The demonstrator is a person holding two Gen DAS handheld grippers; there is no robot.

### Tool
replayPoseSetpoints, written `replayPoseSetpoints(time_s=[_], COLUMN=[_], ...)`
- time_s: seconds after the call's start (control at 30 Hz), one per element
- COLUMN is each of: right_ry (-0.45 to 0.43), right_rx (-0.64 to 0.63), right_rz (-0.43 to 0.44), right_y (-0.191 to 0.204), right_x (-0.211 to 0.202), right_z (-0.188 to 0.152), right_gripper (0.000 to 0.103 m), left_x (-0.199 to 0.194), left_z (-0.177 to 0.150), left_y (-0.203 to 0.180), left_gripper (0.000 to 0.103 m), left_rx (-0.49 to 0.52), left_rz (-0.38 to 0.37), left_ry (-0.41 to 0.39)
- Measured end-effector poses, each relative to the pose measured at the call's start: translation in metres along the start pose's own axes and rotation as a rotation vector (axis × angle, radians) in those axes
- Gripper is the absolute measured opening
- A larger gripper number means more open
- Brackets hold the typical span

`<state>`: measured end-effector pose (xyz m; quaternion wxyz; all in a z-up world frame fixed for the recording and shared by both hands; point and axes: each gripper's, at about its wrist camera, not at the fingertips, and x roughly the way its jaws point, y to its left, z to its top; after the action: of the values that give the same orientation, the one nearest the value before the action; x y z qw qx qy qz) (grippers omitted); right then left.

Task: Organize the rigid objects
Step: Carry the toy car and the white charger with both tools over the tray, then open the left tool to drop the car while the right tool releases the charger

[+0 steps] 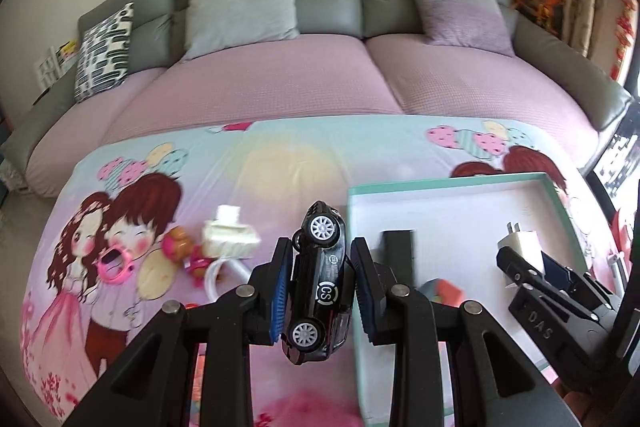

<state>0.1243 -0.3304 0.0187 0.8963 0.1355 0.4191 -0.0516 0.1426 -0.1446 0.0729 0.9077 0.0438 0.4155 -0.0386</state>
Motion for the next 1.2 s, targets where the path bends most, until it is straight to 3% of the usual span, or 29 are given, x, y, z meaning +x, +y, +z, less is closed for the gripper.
replayPoseSetpoints(time_s=[0.53,1.2], right_ry=[-0.012,0.055], right_rx=[0.120,0.121], right_rz=[-0.189,-0.196], right_y=[-0.065,-0.071], right_x=[-0.014,0.006], right_z=[0.002,-0.006], right_gripper=[0.046,0.046], left_x=[0.027,0.061], left_z=[0.004,-0.012], left_y=[-0.095,-0.109], left_gripper=[0.031,0.031], left_rx=[0.147,0.144], left_rz=[-0.150,-0.173], left_ry=[0.023,0.061])
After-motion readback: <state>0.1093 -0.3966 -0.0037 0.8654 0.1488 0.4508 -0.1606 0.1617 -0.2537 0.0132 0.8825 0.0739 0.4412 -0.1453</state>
